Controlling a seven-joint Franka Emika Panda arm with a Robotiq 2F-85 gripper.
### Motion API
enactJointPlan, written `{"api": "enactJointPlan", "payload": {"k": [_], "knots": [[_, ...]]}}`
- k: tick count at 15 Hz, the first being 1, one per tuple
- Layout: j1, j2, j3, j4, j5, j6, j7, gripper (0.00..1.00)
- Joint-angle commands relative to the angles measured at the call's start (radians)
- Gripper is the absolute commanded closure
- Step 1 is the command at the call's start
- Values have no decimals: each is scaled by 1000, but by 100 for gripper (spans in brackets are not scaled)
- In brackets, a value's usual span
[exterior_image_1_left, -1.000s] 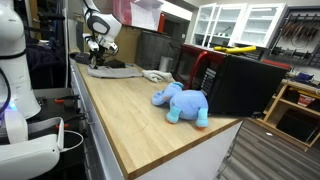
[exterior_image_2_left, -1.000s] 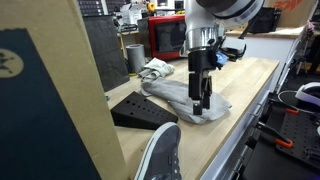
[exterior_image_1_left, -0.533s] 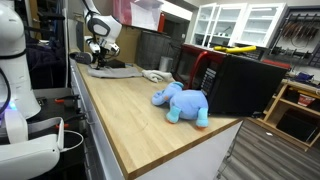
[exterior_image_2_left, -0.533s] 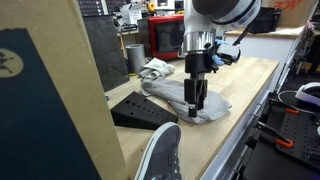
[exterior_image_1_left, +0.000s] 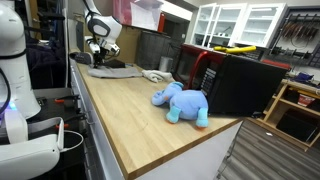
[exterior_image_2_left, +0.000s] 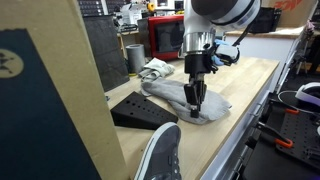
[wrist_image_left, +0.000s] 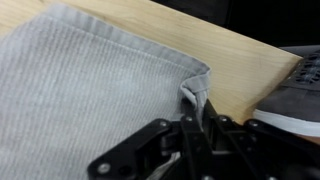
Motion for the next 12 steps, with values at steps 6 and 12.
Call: {"api": "enactJointPlan", "payload": {"k": [6,12], "knots": [[-24,-52,-9,10,-25,-20,11,98],[-70,-157,-66,7,-159,-71,20,98]]}}
